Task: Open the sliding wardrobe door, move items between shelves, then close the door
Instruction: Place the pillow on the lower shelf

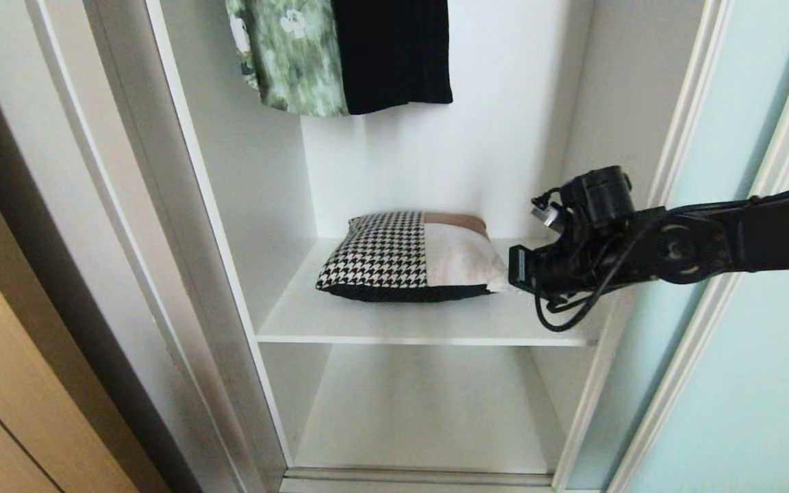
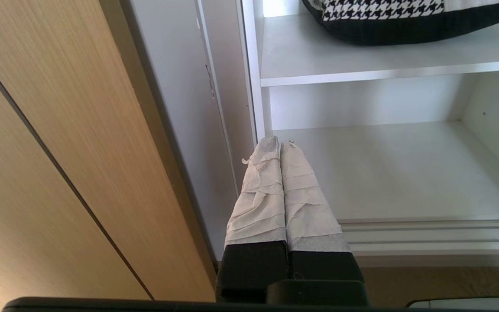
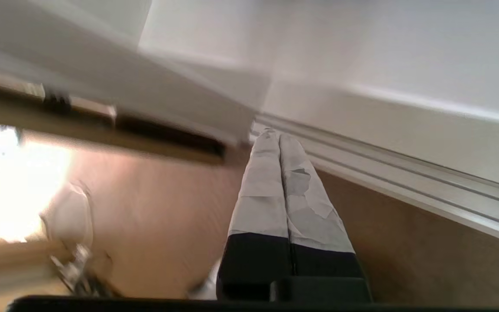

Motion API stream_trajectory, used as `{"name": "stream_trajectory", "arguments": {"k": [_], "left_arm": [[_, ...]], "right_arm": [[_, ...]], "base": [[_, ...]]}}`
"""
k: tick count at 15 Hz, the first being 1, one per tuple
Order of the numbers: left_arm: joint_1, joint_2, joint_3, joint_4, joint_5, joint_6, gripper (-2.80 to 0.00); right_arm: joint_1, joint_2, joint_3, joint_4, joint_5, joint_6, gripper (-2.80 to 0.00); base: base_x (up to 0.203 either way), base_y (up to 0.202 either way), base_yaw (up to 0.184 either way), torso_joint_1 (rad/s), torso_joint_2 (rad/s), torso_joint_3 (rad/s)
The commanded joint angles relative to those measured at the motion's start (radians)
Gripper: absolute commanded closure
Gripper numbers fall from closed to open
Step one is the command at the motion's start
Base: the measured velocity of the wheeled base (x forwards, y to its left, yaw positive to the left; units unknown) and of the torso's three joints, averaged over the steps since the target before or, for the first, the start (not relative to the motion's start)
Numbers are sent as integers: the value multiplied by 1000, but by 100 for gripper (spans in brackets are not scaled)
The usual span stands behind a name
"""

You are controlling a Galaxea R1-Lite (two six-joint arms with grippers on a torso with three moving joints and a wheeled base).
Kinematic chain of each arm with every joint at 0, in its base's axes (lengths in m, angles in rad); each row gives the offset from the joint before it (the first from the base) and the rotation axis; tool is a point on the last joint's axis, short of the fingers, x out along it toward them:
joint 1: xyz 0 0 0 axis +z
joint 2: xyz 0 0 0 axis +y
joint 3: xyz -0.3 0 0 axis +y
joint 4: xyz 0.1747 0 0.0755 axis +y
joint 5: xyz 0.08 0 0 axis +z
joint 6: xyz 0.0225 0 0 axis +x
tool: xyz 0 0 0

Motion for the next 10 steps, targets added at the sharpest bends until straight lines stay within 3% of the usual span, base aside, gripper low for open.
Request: {"name": "stream_trajectory", "arguments": {"k": [1, 5, 6, 10], "left_arm": [[-1, 3, 0, 6, 1, 21, 0], [-1, 1, 0, 0, -1, -2, 0], [0, 1, 0, 0, -3, -1, 0], [0, 3, -6, 21, -9, 15, 0]], "right_arm": [[-7, 174, -123, 3, -8, 35, 0], [-23, 271, -198, 20, -117, 53, 0], [-29, 255, -189, 20, -116, 55, -280], [-58, 181, -154, 10, -109, 135, -280]], "base": [[0, 0, 0, 0, 0, 0], [0, 0, 0, 0, 0, 0], [0, 0, 0, 0, 0, 0], [0, 0, 0, 0, 0, 0]]}}
